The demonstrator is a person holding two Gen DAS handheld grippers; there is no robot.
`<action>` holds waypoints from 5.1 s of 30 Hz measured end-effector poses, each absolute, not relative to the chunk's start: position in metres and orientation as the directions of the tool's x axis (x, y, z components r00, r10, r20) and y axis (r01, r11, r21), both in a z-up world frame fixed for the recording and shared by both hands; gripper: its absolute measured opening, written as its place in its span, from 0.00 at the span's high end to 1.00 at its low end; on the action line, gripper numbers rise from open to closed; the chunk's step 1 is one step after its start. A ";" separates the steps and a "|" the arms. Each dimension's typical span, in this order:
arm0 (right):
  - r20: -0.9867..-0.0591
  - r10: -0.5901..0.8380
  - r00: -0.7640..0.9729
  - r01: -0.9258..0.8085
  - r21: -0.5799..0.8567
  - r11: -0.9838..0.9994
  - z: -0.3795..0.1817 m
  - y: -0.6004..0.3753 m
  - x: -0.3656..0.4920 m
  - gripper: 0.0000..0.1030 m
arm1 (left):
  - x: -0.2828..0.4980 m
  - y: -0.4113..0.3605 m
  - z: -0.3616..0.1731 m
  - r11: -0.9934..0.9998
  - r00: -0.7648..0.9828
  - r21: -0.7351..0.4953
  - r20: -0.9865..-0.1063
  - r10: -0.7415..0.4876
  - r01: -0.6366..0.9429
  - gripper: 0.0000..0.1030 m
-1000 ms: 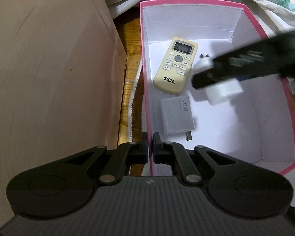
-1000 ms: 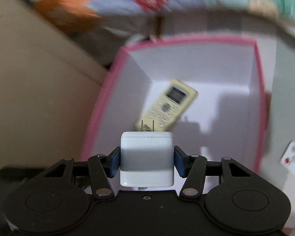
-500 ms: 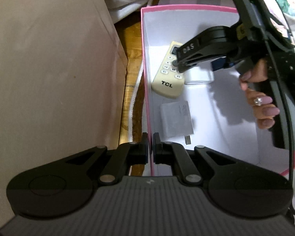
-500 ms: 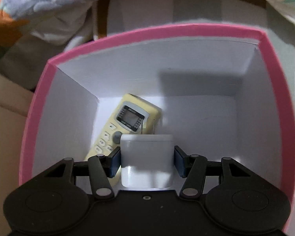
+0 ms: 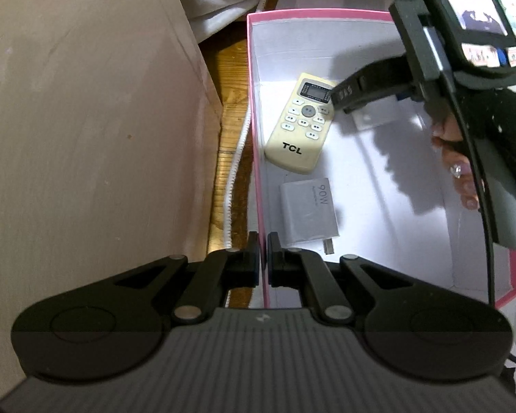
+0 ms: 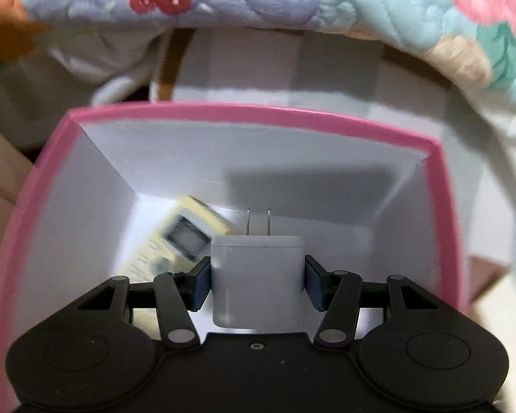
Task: Organize rigid objects
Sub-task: 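Carry the white cube charger into the box and release it, then move the right tool to the pile and grasp the cream remote, then lower the cream remote into the pink box and release it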
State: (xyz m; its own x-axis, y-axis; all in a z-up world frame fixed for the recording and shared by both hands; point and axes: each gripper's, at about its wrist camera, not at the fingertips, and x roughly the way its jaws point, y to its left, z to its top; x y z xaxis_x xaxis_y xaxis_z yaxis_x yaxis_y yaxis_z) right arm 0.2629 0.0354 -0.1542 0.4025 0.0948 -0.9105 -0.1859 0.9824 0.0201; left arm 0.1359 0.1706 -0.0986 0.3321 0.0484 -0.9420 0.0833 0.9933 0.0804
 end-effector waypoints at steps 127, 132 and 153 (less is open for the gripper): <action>-0.879 0.411 0.241 -0.136 0.389 0.911 -0.141 0.009 0.197 0.44 | 0.124 0.169 -0.097 0.990 0.352 0.098 -0.934 0.057 0.100 0.97; -0.909 0.366 0.201 -0.013 0.371 0.929 -0.157 0.004 0.209 0.43 | 0.125 0.169 -0.098 0.989 0.351 0.102 -0.934 0.059 0.104 0.97; -0.907 0.376 0.187 -0.222 0.334 0.916 -0.150 0.015 0.185 0.47 | 0.126 0.170 -0.099 0.989 0.349 0.100 -0.935 0.057 0.108 0.97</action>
State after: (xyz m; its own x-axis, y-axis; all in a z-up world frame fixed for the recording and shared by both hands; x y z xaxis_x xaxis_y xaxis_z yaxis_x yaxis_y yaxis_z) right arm 0.1851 0.0152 -0.1503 0.1875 0.3762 -0.9074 -0.2216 0.9161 0.3341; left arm 0.1262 0.1697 -0.0994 0.3488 0.0568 -0.9355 0.1079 0.9891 0.1003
